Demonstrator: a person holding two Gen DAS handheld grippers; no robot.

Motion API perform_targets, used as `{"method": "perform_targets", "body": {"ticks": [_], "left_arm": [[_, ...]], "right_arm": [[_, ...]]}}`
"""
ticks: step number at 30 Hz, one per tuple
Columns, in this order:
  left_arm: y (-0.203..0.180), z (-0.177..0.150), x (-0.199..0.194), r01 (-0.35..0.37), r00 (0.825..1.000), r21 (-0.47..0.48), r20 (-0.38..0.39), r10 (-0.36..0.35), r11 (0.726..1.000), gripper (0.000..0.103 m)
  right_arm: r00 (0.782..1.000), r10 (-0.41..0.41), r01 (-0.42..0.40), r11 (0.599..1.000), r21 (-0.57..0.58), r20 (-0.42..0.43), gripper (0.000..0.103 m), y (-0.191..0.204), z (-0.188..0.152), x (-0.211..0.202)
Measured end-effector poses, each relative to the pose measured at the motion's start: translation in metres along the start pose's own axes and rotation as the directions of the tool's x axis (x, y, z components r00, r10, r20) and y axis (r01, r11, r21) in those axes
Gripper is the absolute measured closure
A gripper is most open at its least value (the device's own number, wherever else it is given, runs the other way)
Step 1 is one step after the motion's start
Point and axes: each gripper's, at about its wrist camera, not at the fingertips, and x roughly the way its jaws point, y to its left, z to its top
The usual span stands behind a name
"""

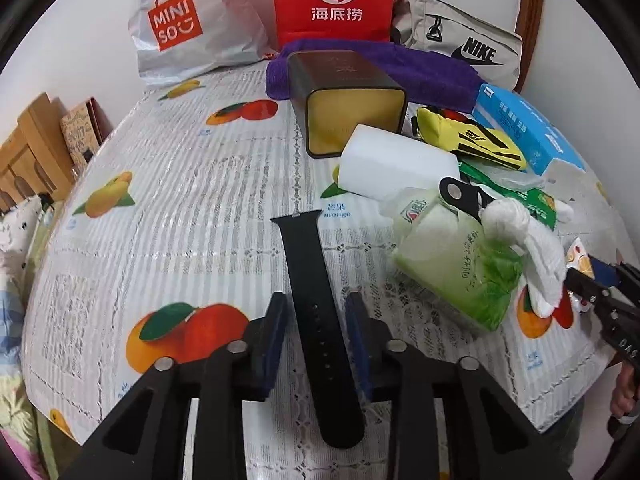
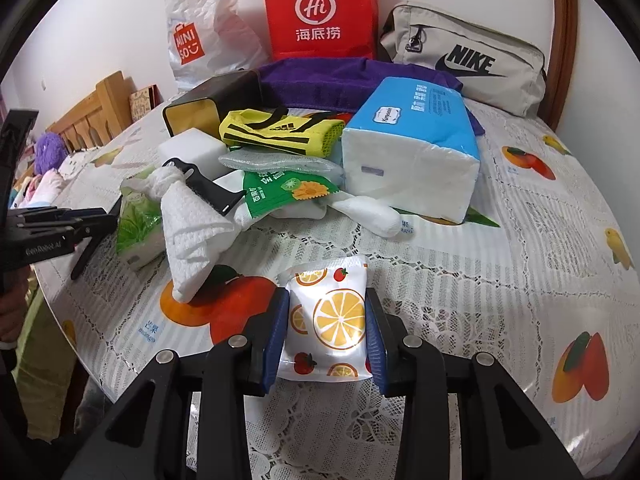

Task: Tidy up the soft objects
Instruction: 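Carry the wipe packet with the right tool while the left tool carries the strap over the purple towel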

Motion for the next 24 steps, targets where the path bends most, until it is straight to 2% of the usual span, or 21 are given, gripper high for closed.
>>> {"method": "perform_targets", "body": {"ticks": [3,6,12,16,24], "left_arm": [[-0.001,0.002,0.001,0.002,1.0,0.006,0.026,-0.002,1.0,0.083],[0.002,0.003,0.0,0.024,0.999,0.006,0.024,-0.025,1.0,0.083],[0.009,0.009,-0.01,0.074,0.997,-0.036,0.026,-0.073,0.997,0.083],[0.012,0.016,-0.018,0.131,0.991,-0.052,0.029,-0.129,0.99,0.083],[0.009,0.034,-0.037,0.146,0.988,-0.034,0.06,-0.144,0.989,0.083]], "right_arm": [[1.0,-0.007,0.007,1.0,-0.004,0.015,0.067,0.001,0.0,0.001],[1.0,-0.011,0.011,1.0,-0.005,0.021,0.075,0.0,0.001,0.001],[1.0,0.014,-0.014,0.999,0.037,0.023,0.075,-0.011,0.007,-0.012],[0.999,0.014,-0.016,0.998,0.053,0.029,0.075,-0.017,0.01,-0.021],[0.998,0.013,-0.017,0.997,0.074,0.061,0.075,-0.029,0.026,-0.042]]}}
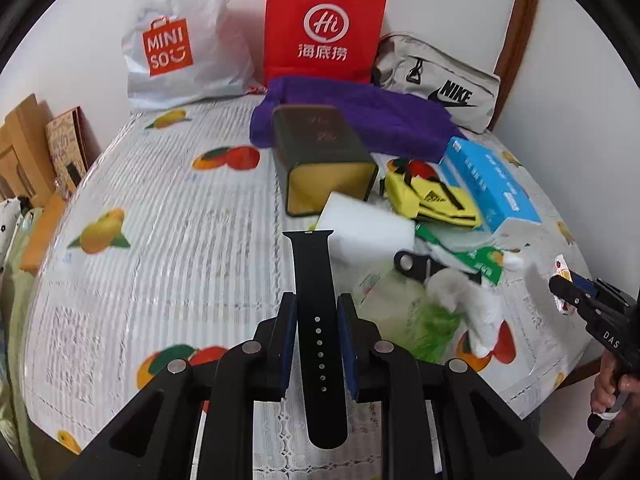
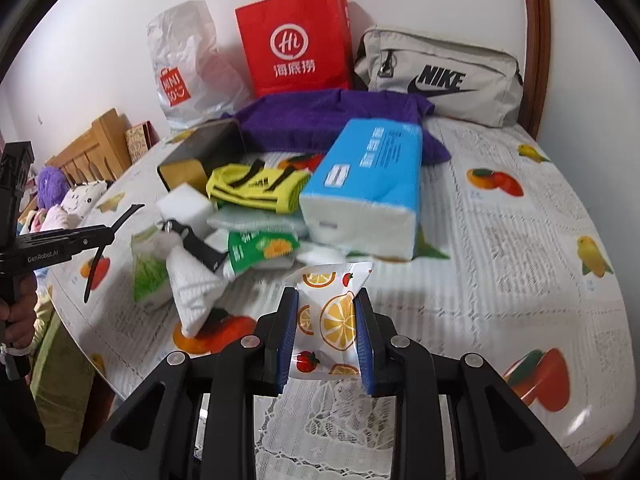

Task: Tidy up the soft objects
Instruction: 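Carry the wipe packet with the right tool while the left tool carries the strap over the purple towel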

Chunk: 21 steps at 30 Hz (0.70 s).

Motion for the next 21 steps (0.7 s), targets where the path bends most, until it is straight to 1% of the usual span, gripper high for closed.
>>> {"method": "perform_targets", "body": {"ticks": [3,7,13,21], "left_arm": [[-0.002,0.01,-0.004,0.017,1.0,0.004,0.01,-0.017,1.0,0.083],[-0.003,0.026,-0.007,0.02,0.999,0.004,0.029,-0.02,1.0,0.083],[-0.001,0.057,-0.009,0.039,0.998,-0.004,0.059,-0.039,0.999,0.083],[0.006,0.103,0.011,0.055,0.997,-0.024,0.049,-0.054,0.998,0.083]], "right_arm": [[1.0,0.004,-0.004,1.0,-0.005,0.017,0.075,-0.001,0.009,-0.006],[1.0,0.009,-0.009,1.0,-0.011,0.022,0.075,-0.002,0.025,-0.009],[0.999,0.002,-0.001,1.0,-0.031,0.044,0.075,-0.004,0.058,-0.011],[0.999,0.011,-0.009,0.999,-0.042,0.052,0.075,-0.014,0.112,0.01]]}}
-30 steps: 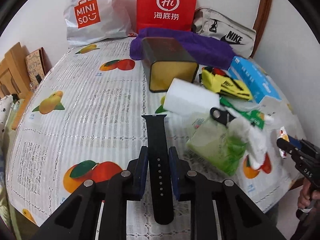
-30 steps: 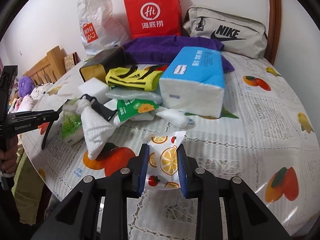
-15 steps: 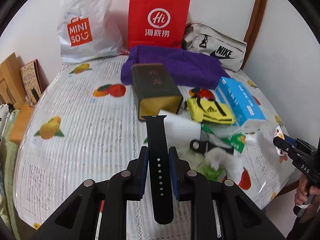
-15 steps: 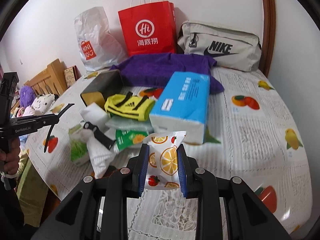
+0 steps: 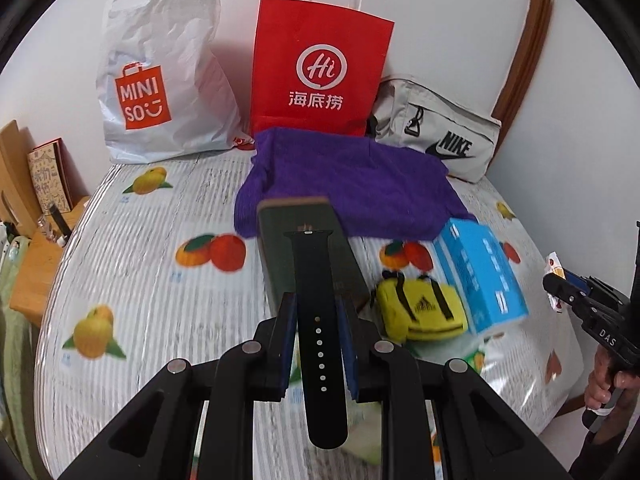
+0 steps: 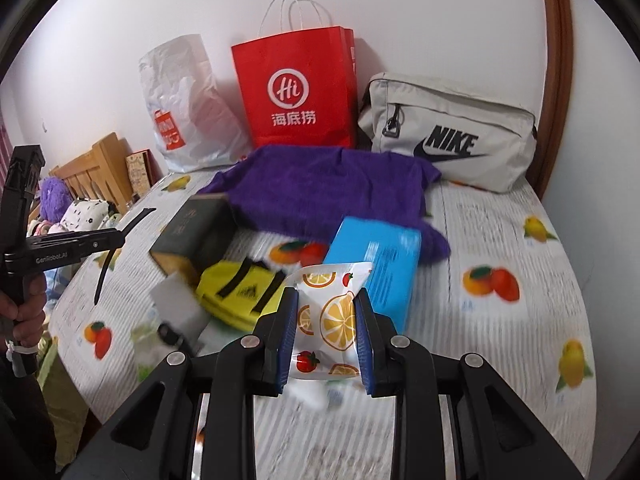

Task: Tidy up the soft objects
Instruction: 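Carry the wipe packet with the right tool while the left tool carries the strap over the purple towel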

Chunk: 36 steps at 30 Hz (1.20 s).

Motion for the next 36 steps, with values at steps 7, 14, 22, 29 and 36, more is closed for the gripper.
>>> {"method": "perform_targets", "body": {"ticks": [7,14,22,29,36], "left_arm": [[0.006,0.041,0.02,-0.001,1.0,-0.009,0.005,0.001,1.0,0.083],[0.01,0.077,0.052,0.027,1.0,-0.02,-0.005,-0.027,0.999,0.083],[0.008,0.121,0.098,0.043,0.998,-0.005,-0.042,-0.043,0.999,0.083],[0.011,0.156,0.152,0.053,0.995,-0.006,-0.086,-0.053,0.999,0.083],[0.02,0.171,0.199,0.04,0.991,-0.031,-0.125,-0.044,0.999,0.083]], "right_arm": [[1.0,0.012,-0.012,1.0,0.0,0.0,0.075,-0.015,0.045,0.03],[1.0,0.017,-0.017,1.0,0.0,-0.012,0.075,-0.032,0.085,0.072],[0.998,-0.007,0.006,1.0,-0.017,-0.063,0.075,-0.05,0.119,0.124],[0.992,-0.001,-0.006,0.999,-0.049,-0.128,0.075,-0.058,0.135,0.178],[0.981,-0.006,-0.006,0.998,-0.065,-0.194,0.075,-0.065,0.141,0.221]]}}
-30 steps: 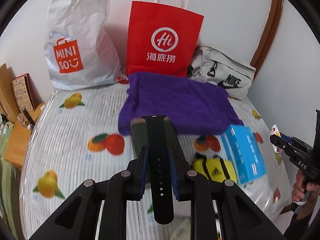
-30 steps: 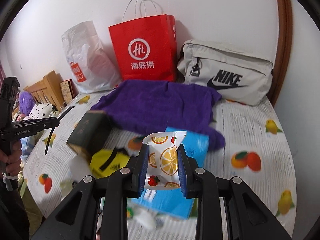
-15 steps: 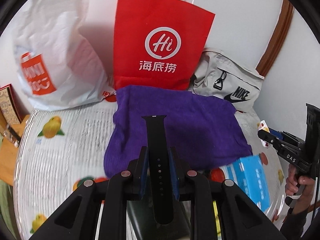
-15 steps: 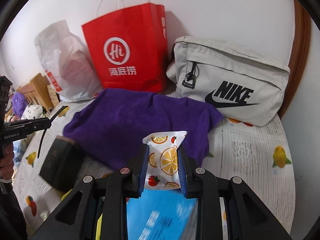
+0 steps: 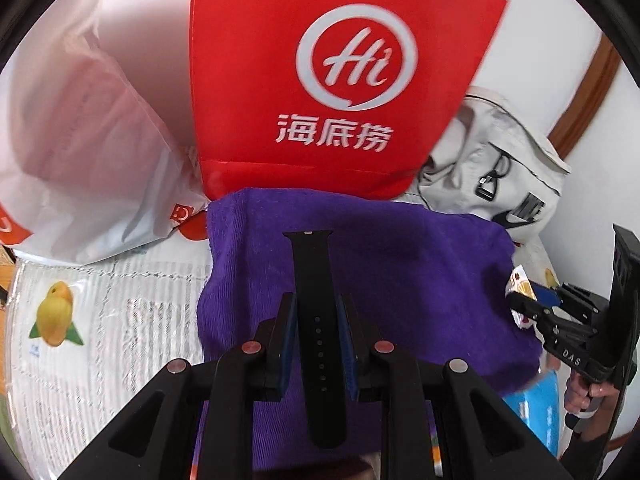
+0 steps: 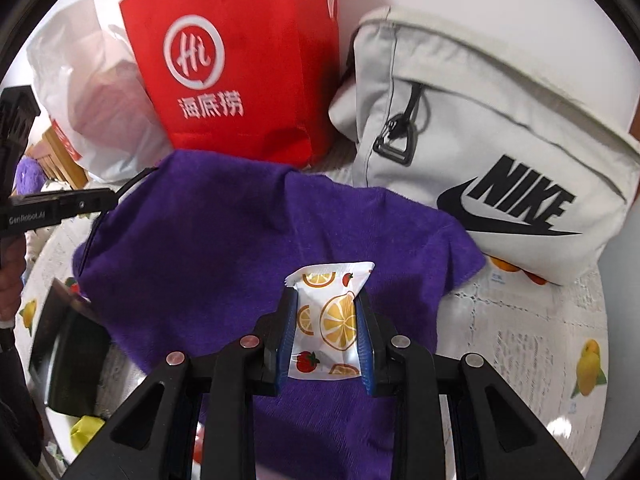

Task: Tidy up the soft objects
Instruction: 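Carry the wipe packet with the right tool while the left tool carries the strap over the purple towel, then open the right tool onto the purple towel while the left tool releases the strap there, then grasp the white foam block with the left tool while the right tool moves toward the yellow pouch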

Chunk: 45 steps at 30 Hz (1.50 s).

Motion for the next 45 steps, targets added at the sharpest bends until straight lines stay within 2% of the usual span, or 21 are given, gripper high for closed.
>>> {"method": "perform_targets", "body": {"ticks": [8,13,15,17,19,21,23,26,28,29,31,33,38,42,45], "left_arm": [[0.006,0.0,0.027,-0.011,0.999,-0.006,-0.04,0.011,1.0,0.083],[0.009,-0.002,0.036,-0.004,0.998,-0.022,-0.064,0.003,1.0,0.082],[0.01,-0.001,0.036,-0.013,0.998,-0.024,-0.062,0.011,1.0,0.082],[0.008,-0.001,0.035,-0.029,0.998,-0.014,-0.054,0.028,0.999,0.073],[0.007,-0.001,0.031,-0.053,0.997,-0.003,-0.053,0.053,0.999,0.054],[0.006,-0.001,0.027,-0.068,0.997,0.014,-0.039,0.069,0.998,0.053],[0.005,0.0,0.024,-0.082,0.995,0.02,-0.046,0.083,0.996,0.05],[0.004,0.0,0.013,-0.106,0.994,0.014,-0.037,0.106,0.994,0.044],[0.003,0.0,0.0,-0.137,0.99,-0.011,-0.033,0.137,0.991,0.039],[0.003,-0.001,-0.008,-0.13,0.991,-0.026,-0.015,0.129,0.991,0.039],[0.003,-0.007,-0.028,-0.083,0.996,-0.052,0.021,0.084,0.995,0.029],[0.003,-0.014,-0.045,-0.06,0.997,-0.067,0.038,0.062,0.996,0.028],[0.0,-0.039,-0.09,0.003,0.993,-0.057,0.12,0.004,0.998,0.028],[-0.008,-0.07,-0.125,0.015,0.991,-0.025,0.136,-0.011,1.0,0.028],[-0.013,-0.098,-0.143,-0.025,0.994,-0.02,0.108,0.027,0.999,0.028]], "right_arm": [[0.999,0.012,-0.011,1.0,0.017,-0.039,0.074,-0.011,0.001,0.016],[0.997,0.033,-0.032,0.999,0.026,-0.065,0.068,-0.016,0.001,0.023],[0.997,0.045,-0.043,0.999,0.032,-0.065,0.059,-0.017,0.001,0.024],[0.997,0.052,-0.05,0.998,0.036,-0.059,0.048,-0.017,0.002,0.023],[0.997,0.059,-0.057,0.998,0.038,-0.047,0.043,-0.017,0.002,0.02],[0.996,0.067,-0.065,0.997,0.038,-0.052,0.037,-0.017,0.002,0.018],[0.997,0.065,-0.063,0.997,0.041,-0.053,0.037,-0.018,0.001,0.014],[0.997,0.067,-0.064,0.996,0.065,-0.045,0.034,-0.022,0.0,0.004],[0.998,0.053,-0.05,0.995,0.087,-0.034,0.029,-0.022,-0.002,-0.005],[0.999,0.036,-0.033,0.995,0.095,-0.031,0.025,-0.022,-0.003,-0.01],[1.0,-0.005,0.008,0.995,0.097,-0.027,0.023,-0.02,-0.006,-0.022],[0.999,-0.04,0.042,0.996,0.076,-0.025,0.023,-0.014,-0.011,-0.038],[0.999,-0.027,0.024,0.998,0.058,0.037,0.023,0.005,-0.031,-0.08],[0.995,-0.026,0.021,0.998,0.055,0.096,0.023,0.021,-0.053,-0.109],[0.994,-0.01,0.003,0.998,0.063,0.107,0.023,0.034,-0.078,-0.122]]}}
